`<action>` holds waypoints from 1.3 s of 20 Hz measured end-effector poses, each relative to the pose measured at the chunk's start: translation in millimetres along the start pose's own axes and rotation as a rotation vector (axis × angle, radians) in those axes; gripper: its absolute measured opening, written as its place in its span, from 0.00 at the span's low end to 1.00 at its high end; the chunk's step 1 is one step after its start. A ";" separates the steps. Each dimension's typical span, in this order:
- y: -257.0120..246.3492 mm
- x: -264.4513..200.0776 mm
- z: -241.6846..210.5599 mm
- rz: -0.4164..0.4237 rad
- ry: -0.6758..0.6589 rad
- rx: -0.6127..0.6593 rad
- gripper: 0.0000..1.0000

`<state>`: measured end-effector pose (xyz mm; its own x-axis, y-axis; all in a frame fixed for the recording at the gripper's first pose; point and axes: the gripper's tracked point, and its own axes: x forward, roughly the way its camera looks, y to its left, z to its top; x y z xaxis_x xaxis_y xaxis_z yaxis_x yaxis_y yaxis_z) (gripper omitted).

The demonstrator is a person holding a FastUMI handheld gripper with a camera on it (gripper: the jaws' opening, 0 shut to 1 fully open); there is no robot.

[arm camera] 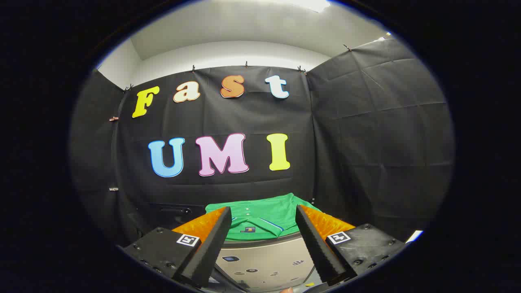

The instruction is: Put the clothes into the washing machine and then close the washing machine lid.

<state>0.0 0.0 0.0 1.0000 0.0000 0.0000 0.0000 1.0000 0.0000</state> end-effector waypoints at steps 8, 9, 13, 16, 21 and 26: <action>4.0 0.3 -5.8 0.013 0.016 -0.010 0.98; 3.5 0.8 -5.8 0.011 0.017 -0.011 0.98; 3.1 2.8 -12.9 0.012 0.039 0.002 0.98; 3.9 6.1 -14.6 0.023 0.049 0.010 0.98; 8.7 25.3 -17.4 0.057 0.086 0.008 0.98; 25.3 64.3 -29.6 0.114 0.206 0.021 0.98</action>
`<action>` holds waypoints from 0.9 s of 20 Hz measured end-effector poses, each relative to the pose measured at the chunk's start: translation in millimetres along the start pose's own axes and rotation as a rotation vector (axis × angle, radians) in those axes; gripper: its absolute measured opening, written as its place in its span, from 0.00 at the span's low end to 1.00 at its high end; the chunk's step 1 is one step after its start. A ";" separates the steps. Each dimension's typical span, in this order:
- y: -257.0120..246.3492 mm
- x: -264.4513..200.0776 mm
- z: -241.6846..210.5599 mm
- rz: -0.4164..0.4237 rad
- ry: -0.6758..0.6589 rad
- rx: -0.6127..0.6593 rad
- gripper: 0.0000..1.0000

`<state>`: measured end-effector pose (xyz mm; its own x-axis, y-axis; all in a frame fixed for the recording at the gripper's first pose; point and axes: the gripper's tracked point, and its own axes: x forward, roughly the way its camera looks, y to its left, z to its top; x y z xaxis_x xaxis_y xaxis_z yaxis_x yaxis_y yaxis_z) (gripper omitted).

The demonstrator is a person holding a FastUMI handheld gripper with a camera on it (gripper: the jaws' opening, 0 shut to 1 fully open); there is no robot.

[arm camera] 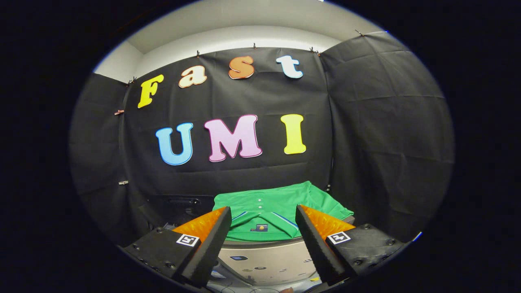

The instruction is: Put the clothes into the washing machine and then close the washing machine lid.

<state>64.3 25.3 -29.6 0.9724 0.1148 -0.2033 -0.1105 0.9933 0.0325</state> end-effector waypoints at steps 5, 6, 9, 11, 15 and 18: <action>2.7 66.6 -11.2 0.004 0.167 -0.012 0.98; 1.5 80.7 -16.7 -0.005 0.205 -0.025 0.98; -4.1 120.6 -37.2 -0.019 0.330 -0.045 0.99; -5.9 142.0 -52.6 -0.031 0.408 -0.053 0.99; -13.2 184.2 -83.8 -0.063 0.545 -0.043 0.99; -13.9 193.8 -103.1 -0.064 0.626 -0.033 0.99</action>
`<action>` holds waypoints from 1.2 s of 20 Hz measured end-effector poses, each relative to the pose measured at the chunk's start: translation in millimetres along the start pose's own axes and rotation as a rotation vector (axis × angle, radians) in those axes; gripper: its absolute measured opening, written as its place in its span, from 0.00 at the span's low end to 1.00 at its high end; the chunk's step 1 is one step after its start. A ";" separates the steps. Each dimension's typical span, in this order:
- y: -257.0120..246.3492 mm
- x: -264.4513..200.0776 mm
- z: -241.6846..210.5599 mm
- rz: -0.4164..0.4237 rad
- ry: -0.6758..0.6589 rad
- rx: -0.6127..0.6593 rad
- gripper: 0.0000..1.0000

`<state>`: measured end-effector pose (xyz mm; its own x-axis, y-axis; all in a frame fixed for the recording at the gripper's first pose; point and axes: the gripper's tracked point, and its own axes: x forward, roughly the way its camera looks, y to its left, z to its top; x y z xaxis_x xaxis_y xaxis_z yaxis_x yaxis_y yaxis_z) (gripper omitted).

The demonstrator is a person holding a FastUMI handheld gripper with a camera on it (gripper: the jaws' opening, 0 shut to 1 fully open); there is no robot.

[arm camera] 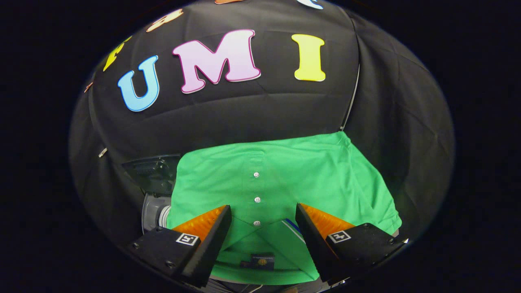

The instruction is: Put the clothes into the washing machine and then close the washing machine lid.

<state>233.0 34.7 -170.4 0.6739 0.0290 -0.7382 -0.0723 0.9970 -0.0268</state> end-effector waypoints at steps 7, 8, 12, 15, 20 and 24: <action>9.6 15.7 -13.9 -0.023 0.088 -0.128 0.79; 11.3 11.7 -13.9 -0.026 0.091 -0.132 0.61; 8.7 17.3 -3.6 -0.034 0.033 -0.003 0.17; 11.8 4.9 1.2 -0.028 -0.004 -0.004 0.17; 20.1 -28.0 37.9 0.015 -0.053 0.054 0.16; 26.9 -51.8 61.6 0.048 -0.085 0.094 0.16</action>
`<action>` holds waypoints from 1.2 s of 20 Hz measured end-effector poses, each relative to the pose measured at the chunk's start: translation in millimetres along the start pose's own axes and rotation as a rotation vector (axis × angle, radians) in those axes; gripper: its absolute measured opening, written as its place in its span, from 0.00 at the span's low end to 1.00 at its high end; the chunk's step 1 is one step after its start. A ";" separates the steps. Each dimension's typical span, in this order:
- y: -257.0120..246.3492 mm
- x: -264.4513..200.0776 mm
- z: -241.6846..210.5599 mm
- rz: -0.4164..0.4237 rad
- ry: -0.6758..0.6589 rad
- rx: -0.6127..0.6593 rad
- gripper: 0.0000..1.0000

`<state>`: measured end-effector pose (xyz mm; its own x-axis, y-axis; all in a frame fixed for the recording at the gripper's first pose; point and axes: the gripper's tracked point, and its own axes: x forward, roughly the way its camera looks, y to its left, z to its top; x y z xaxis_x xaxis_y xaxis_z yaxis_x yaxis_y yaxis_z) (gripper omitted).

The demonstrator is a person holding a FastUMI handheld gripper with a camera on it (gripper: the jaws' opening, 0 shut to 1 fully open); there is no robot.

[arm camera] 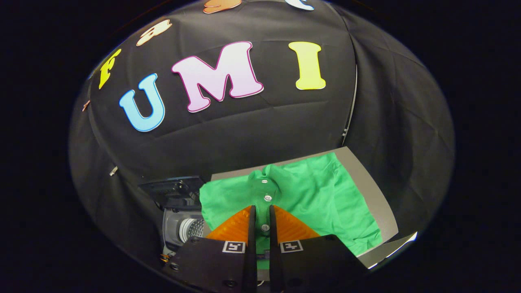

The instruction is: Put the clothes into the washing machine and then close the washing machine lid.

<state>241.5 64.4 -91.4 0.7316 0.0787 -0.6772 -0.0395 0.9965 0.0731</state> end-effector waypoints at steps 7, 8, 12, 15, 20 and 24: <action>48.1 -30.3 28.7 0.042 -0.053 -0.006 0.16; 59.4 -32.9 31.4 0.053 -0.059 -0.010 0.16; 110.3 -41.2 30.4 0.094 -0.066 -0.043 0.16; 159.5 -45.4 23.4 0.152 -0.062 -0.071 0.16; 227.3 -46.9 7.4 0.197 -0.090 -0.172 0.10; 239.4 -19.7 -46.8 0.226 0.022 -0.184 0.10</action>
<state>185.8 302.7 -94.8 0.6750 0.2978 -0.6751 -0.3243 0.9416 0.0911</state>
